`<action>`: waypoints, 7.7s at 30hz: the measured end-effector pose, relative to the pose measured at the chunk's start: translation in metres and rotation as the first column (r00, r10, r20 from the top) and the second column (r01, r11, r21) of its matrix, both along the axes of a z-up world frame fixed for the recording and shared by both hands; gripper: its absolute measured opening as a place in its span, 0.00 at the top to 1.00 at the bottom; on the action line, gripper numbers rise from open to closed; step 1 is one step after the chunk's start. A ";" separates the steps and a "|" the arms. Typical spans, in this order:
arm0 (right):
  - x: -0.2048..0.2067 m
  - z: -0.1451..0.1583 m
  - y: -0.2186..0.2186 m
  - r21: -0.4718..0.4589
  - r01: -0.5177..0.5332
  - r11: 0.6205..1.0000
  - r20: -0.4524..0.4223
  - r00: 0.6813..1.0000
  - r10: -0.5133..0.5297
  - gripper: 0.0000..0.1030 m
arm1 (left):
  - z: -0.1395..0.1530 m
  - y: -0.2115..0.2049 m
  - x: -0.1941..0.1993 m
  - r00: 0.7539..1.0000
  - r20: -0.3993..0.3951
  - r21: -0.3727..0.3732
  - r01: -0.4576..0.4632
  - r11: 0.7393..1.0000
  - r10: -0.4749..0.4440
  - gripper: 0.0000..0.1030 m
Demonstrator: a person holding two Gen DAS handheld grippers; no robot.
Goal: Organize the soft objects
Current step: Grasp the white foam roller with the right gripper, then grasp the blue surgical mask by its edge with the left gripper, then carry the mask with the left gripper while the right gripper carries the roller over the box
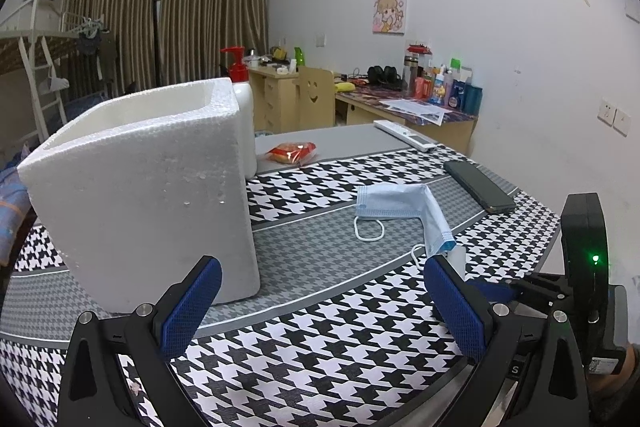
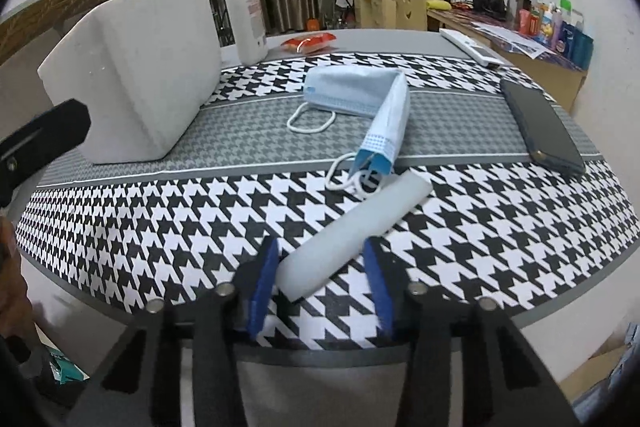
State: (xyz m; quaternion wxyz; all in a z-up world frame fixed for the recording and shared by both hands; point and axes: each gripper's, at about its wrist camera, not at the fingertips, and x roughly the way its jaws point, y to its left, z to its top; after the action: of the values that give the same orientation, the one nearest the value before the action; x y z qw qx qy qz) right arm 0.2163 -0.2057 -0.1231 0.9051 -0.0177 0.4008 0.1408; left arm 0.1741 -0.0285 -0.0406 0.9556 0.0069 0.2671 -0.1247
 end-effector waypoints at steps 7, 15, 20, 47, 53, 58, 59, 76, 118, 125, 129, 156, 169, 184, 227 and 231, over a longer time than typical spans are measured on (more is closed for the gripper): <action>-0.008 0.006 -0.007 0.016 -0.007 1.000 -0.006 1.000 0.007 0.84 | 0.001 0.006 -0.007 1.000 0.012 -0.013 -0.004 1.000 0.004 0.02; -0.022 0.020 -0.040 -0.025 0.085 0.996 0.035 0.996 -0.084 0.88 | 0.003 0.008 -0.010 1.000 0.015 -0.019 0.001 1.000 -0.001 0.02; -0.018 0.018 -0.049 -0.021 0.107 0.994 0.024 0.994 -0.106 0.86 | 0.003 0.007 -0.012 1.000 0.017 -0.016 0.010 1.000 -0.009 0.02; 0.006 0.002 -0.046 -0.022 0.081 0.997 0.028 0.996 -0.080 0.82 | 0.005 -0.011 -0.001 0.999 -0.009 0.014 0.039 0.999 -0.039 0.02; 0.002 0.013 -0.055 0.006 0.069 0.998 0.061 0.996 -0.070 0.84 | 0.007 -0.026 0.005 0.998 -0.009 0.030 0.056 0.998 -0.056 0.02; -0.003 0.024 -0.063 0.036 0.072 0.997 0.097 0.992 -0.075 0.84 | 0.009 -0.038 0.010 0.997 -0.010 0.044 0.080 0.996 -0.079 0.02; -0.003 0.026 -0.065 0.041 0.074 0.996 0.100 0.992 -0.078 0.84 | 0.009 -0.041 0.012 0.997 -0.010 0.047 0.083 0.995 -0.082 0.02; -0.002 0.034 -0.096 0.128 0.121 0.984 0.130 0.982 -0.137 0.84 | 0.001 -0.080 0.036 0.987 -0.067 0.046 0.149 0.988 -0.146 0.02; -0.002 0.025 -0.135 0.206 0.115 0.972 0.120 0.983 -0.142 0.84 | -0.041 -0.145 0.111 0.963 -0.239 0.079 0.146 0.986 -0.124 0.43; -0.004 0.024 -0.137 0.211 0.117 0.970 0.120 0.982 -0.144 0.84 | -0.044 -0.150 0.113 0.961 -0.243 0.085 0.157 0.984 -0.133 0.50; -0.004 0.025 -0.136 0.211 0.112 0.971 0.123 0.982 -0.140 0.84 | -0.046 -0.151 0.116 0.959 -0.255 0.085 0.147 0.985 -0.121 0.59; -0.009 0.037 -0.125 0.192 0.111 0.975 0.152 0.978 -0.141 0.84 | -0.019 -0.138 0.095 0.970 -0.181 0.077 0.177 0.981 -0.161 0.94; -0.019 0.057 -0.110 0.176 0.067 0.982 0.214 0.971 -0.105 0.84 | 0.012 -0.118 0.063 0.982 -0.074 0.082 0.177 0.981 -0.171 0.94; -0.025 0.072 -0.094 0.171 0.032 0.985 0.261 0.962 -0.077 0.84 | 0.037 -0.100 0.038 0.987 0.014 0.090 0.161 0.983 -0.163 0.94; -0.006 0.115 -0.043 0.180 -0.103 0.978 0.371 0.928 0.029 0.84 | 0.087 -0.036 0.013 0.979 0.180 0.094 0.080 0.992 -0.096 0.94; -0.003 0.120 -0.036 0.179 -0.121 0.976 0.383 0.923 0.045 0.84 | 0.092 -0.030 0.014 0.979 0.196 0.086 0.048 0.995 -0.064 0.94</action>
State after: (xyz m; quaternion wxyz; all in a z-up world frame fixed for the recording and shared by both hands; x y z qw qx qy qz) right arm 0.2138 -0.2420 -0.0033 0.9555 0.0293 0.2023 0.2126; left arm 0.1883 -0.0587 0.0512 0.9724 0.0653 0.1751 -0.1394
